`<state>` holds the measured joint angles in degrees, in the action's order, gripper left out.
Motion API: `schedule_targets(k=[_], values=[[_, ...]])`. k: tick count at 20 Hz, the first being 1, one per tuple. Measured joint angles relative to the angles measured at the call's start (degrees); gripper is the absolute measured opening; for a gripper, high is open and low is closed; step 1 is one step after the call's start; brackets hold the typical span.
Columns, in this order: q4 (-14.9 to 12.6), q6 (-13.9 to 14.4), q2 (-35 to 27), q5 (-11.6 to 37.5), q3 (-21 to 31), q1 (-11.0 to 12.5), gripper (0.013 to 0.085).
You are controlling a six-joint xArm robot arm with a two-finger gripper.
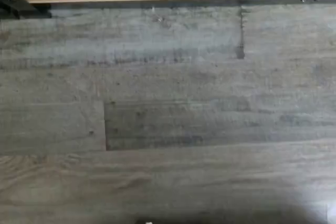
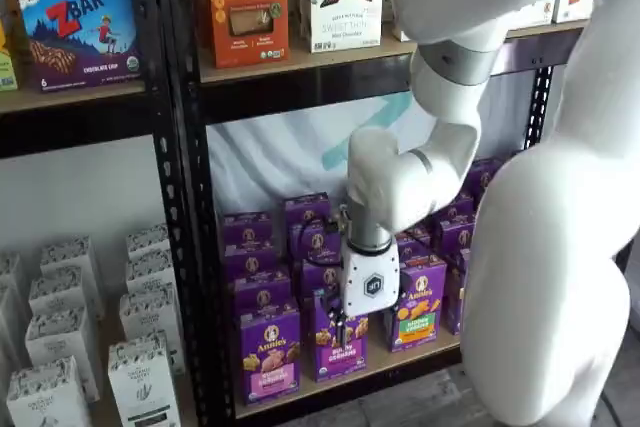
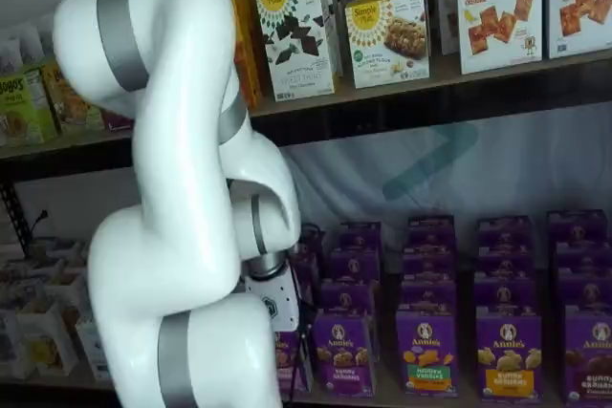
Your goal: Pick up the purple box with a pink patch in the middle, on the bottom shelf, the first box from the left
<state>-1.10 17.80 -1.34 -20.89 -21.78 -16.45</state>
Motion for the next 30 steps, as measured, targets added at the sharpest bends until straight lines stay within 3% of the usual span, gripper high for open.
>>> schedule_targets(k=[3,7,14,17,24,30], values=[[-1.0,1.7,-3.7,1.2,-3.0,-0.7,0.085],[1.9,0.4,-8.6,1.6,-8.0,-2.2,0.085],[0.2,2.7,-14.3,-0.4,-15.3,-2.9,0.085],[-2.6,4.7,-16.7,-2.3,-18.9,-2.3,0.085],[-4.2,4.8,-22.8,-1.4,-25.1,-0.9,0.085],[-4.7,5.5,-28.3,0.4,-30.6,-1.1,0.085]])
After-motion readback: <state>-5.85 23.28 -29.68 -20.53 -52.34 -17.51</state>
